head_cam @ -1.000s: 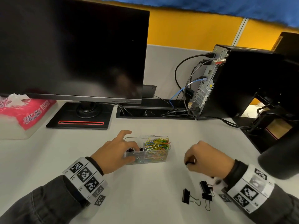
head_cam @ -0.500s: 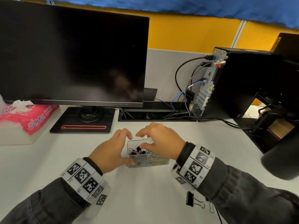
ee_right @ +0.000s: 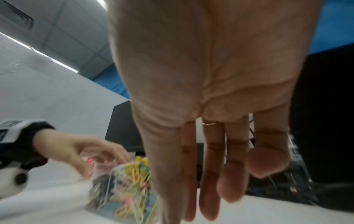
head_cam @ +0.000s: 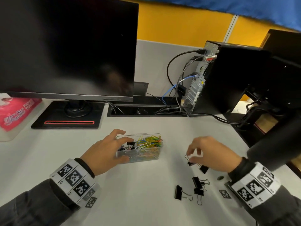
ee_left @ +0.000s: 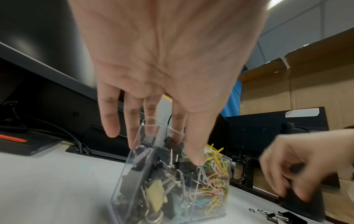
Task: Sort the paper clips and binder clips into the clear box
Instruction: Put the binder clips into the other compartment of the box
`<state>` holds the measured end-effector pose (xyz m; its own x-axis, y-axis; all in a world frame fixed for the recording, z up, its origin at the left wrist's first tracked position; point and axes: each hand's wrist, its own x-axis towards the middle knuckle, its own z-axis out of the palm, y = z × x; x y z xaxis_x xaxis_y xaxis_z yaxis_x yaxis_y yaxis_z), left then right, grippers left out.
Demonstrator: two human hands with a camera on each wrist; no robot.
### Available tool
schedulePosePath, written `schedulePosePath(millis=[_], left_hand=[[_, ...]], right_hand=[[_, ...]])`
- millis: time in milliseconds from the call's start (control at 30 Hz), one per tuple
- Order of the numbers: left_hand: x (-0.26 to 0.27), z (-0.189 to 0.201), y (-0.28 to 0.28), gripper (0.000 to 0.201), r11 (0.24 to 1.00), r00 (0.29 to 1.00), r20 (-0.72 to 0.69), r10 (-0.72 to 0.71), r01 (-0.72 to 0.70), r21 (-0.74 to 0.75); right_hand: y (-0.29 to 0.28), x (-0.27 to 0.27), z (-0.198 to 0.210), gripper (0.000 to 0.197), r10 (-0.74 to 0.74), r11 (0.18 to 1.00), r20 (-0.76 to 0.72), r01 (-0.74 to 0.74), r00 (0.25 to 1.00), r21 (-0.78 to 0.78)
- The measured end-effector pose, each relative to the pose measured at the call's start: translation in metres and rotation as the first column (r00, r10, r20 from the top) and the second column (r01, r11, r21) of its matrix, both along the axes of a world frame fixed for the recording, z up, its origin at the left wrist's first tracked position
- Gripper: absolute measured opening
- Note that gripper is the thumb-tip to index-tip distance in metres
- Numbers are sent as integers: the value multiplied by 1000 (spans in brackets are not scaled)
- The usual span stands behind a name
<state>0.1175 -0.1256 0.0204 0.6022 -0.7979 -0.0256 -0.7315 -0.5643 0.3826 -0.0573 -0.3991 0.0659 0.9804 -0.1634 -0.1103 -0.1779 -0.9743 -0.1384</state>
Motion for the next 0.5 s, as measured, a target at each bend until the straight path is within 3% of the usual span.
schedulePosePath(millis=[200,367,500], left_hand=[[0,4,1,32,998,998,51,23,-19,-68],[-2,7,-1,23,998,997,69,30,-25,-64],[-2,7,-1,24,997,997,73,33,-27,-73]], right_hand=[[-2,-19,-34,36,-40,998,-313,55,949,40],[-1,-21,-29,19,6,997,-272,17,962,81],[-2,-30,-21,21,2,997,-284,21,959,76]])
